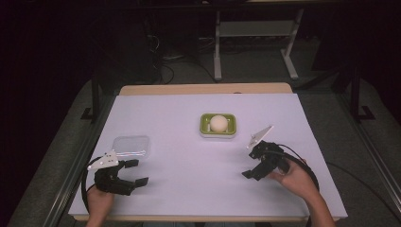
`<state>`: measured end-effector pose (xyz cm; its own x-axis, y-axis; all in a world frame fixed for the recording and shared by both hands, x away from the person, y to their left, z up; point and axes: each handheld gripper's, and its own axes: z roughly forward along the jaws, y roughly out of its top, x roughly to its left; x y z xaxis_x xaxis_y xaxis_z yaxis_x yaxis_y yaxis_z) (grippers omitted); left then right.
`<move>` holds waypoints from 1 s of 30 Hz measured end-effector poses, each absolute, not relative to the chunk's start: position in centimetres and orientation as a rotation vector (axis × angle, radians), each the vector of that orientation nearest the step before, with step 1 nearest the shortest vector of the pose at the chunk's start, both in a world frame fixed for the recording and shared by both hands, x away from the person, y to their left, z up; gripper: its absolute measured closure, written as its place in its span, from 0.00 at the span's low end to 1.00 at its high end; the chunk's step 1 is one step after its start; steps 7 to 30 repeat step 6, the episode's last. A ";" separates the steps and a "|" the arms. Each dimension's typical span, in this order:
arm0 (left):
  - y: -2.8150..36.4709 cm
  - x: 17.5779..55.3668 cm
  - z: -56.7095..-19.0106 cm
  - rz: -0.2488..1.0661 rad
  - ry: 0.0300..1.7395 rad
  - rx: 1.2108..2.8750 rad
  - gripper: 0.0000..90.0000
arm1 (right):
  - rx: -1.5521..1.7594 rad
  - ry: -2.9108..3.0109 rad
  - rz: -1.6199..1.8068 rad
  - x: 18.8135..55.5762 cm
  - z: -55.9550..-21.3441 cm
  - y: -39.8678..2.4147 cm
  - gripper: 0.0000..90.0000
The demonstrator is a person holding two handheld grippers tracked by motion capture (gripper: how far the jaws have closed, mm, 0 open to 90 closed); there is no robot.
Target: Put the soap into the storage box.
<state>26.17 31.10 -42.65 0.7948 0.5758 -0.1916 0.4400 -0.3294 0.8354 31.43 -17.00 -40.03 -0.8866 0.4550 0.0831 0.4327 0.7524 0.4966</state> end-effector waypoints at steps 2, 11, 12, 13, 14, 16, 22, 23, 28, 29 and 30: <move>31.1 26.2 -42.7 0.171 0.753 1.981 0.14 | 0.757 2.887 0.827 30.5 -40.5 -17.4 0.23; 31.0 26.2 -42.7 0.172 0.751 1.988 0.14 | 0.797 2.839 0.847 28.4 -41.2 -18.0 0.21; 31.0 26.2 -42.7 0.172 0.751 1.988 0.14 | 0.797 2.839 0.847 28.4 -41.2 -18.0 0.21; 31.0 26.2 -42.7 0.172 0.751 1.988 0.14 | 0.797 2.839 0.847 28.4 -41.2 -18.0 0.21; 31.0 26.2 -42.7 0.172 0.751 1.988 0.14 | 0.797 2.839 0.847 28.4 -41.2 -18.0 0.21; 31.0 26.2 -42.7 0.172 0.751 1.988 0.14 | 0.797 2.839 0.847 28.4 -41.2 -18.0 0.21; 31.0 26.2 -42.7 0.172 0.751 1.988 0.14 | 0.797 2.839 0.847 28.4 -41.2 -18.0 0.21; 31.0 26.2 -42.7 0.172 0.751 1.988 0.14 | 0.797 2.839 0.847 28.4 -41.2 -18.0 0.21; 31.0 26.2 -42.7 0.172 0.751 1.988 0.14 | 0.797 2.839 0.847 28.4 -41.2 -18.0 0.21; 31.0 26.2 -42.7 0.172 0.751 1.988 0.14 | 0.797 2.839 0.847 28.4 -41.2 -18.0 0.21; 31.0 26.2 -42.7 0.172 0.751 1.988 0.14 | 0.797 2.839 0.847 28.4 -41.2 -18.0 0.21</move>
